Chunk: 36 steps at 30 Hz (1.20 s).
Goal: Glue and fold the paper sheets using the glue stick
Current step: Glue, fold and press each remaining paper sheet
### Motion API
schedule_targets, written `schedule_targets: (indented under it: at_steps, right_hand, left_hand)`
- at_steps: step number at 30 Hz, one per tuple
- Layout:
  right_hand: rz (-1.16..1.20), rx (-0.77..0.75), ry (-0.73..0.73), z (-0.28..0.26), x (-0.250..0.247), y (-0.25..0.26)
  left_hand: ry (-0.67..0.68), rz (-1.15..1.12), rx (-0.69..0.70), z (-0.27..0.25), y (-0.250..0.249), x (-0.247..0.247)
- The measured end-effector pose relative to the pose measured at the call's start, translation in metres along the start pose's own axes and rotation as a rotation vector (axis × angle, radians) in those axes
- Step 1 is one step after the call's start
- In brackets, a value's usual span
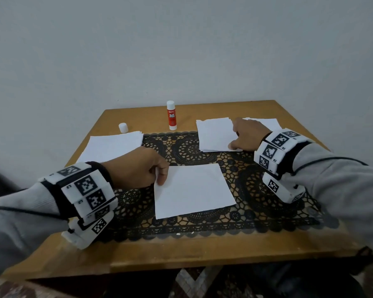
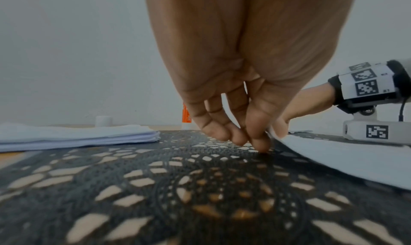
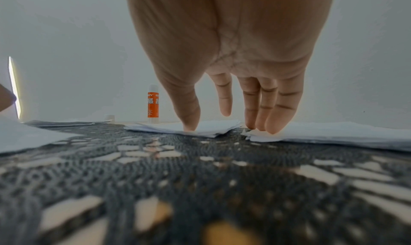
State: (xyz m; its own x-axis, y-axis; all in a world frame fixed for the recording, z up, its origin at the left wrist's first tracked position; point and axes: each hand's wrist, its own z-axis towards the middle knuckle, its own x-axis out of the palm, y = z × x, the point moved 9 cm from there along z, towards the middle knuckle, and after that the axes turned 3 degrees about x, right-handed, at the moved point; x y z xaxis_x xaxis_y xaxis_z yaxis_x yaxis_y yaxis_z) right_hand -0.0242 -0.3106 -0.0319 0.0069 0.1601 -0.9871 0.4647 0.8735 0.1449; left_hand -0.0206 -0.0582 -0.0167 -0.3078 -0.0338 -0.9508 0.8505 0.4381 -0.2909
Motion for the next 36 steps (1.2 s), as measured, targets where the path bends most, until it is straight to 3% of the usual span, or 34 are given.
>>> schedule_targets:
  at_steps: [8, 12, 18, 24, 30, 36]
  right_hand:
    - [0.106, -0.009, -0.007, -0.002, -0.002, -0.001]
    - [0.204, -0.021, -0.096, -0.003, -0.011, -0.002]
    - [0.131, -0.129, -0.198, -0.006, -0.034, 0.027]
    - [0.579, -0.15, -0.058, 0.003, -0.044, 0.104]
    - [0.585, -0.078, 0.041, 0.037, -0.021, 0.149]
    - [0.53, 0.011, 0.039, 0.074, -0.001, 0.148]
  left_hand:
    - [0.008, 0.046, -0.049, -0.003, 0.001, 0.005]
    - [-0.047, 0.039, -0.044, -0.012, -0.008, 0.005]
    - [0.236, 0.196, 0.039, -0.032, -0.041, 0.039]
    - [0.279, 0.302, 0.073, -0.034, -0.035, 0.05]
    - [0.28, 0.341, 0.122, -0.036, -0.033, 0.053]
    - [0.29, 0.316, 0.143, -0.036, -0.031, 0.054]
